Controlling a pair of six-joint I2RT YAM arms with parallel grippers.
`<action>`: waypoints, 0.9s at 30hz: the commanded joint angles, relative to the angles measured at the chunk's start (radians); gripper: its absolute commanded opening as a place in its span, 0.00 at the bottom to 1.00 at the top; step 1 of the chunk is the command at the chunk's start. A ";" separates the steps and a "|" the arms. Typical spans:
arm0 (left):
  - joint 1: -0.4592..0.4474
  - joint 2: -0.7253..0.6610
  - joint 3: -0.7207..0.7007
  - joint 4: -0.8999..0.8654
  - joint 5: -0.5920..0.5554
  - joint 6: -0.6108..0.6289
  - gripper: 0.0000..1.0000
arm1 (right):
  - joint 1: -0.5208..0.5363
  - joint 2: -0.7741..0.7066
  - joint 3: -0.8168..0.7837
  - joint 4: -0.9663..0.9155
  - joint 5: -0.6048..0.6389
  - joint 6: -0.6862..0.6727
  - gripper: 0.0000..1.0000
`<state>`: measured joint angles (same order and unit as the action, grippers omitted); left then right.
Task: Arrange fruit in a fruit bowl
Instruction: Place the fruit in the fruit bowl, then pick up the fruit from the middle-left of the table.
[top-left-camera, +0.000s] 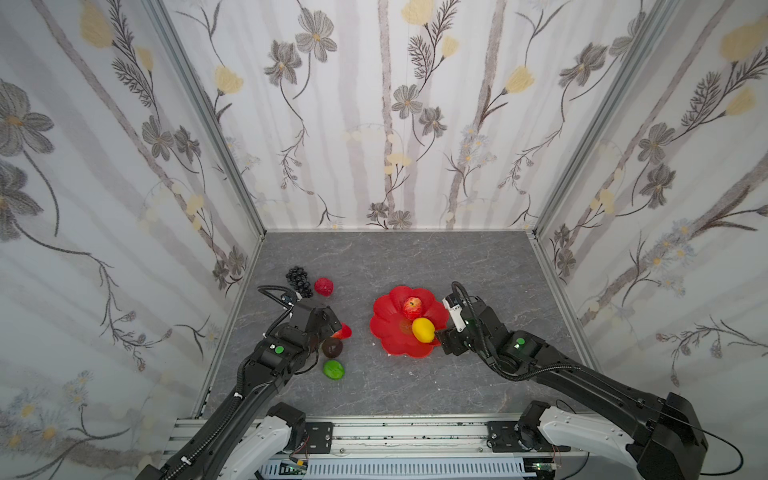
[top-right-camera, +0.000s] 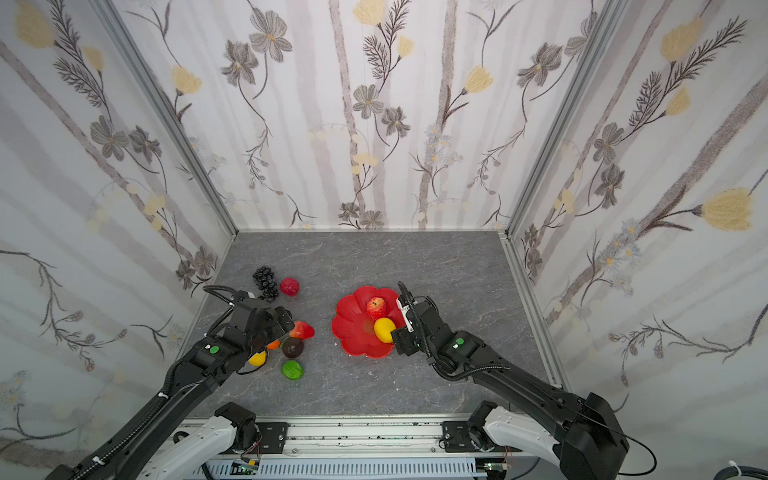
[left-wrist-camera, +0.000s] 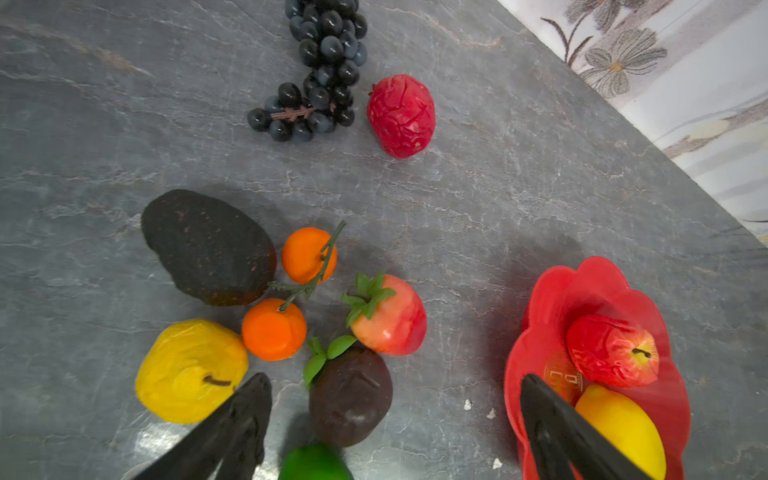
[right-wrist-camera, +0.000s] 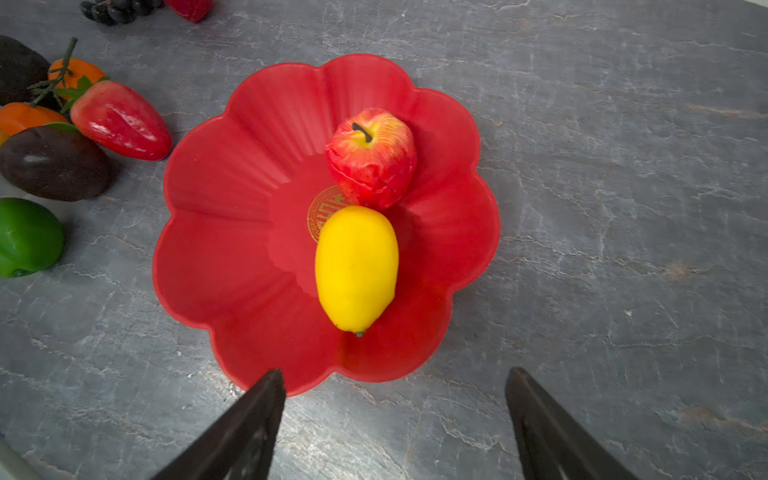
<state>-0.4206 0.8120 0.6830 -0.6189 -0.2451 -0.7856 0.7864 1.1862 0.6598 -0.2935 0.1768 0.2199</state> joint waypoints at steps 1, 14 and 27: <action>0.028 -0.029 -0.025 -0.074 -0.051 -0.016 0.94 | 0.001 -0.045 -0.051 0.147 0.075 0.028 0.84; 0.108 0.250 0.033 0.020 0.125 -0.029 0.90 | 0.001 -0.130 -0.205 0.334 0.111 0.035 0.86; 0.249 0.131 0.054 -0.196 -0.002 0.021 0.81 | 0.001 -0.125 -0.211 0.360 0.086 0.041 0.86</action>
<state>-0.2268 0.9508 0.7456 -0.7597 -0.2359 -0.8040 0.7860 1.0554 0.4416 0.0139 0.2714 0.2527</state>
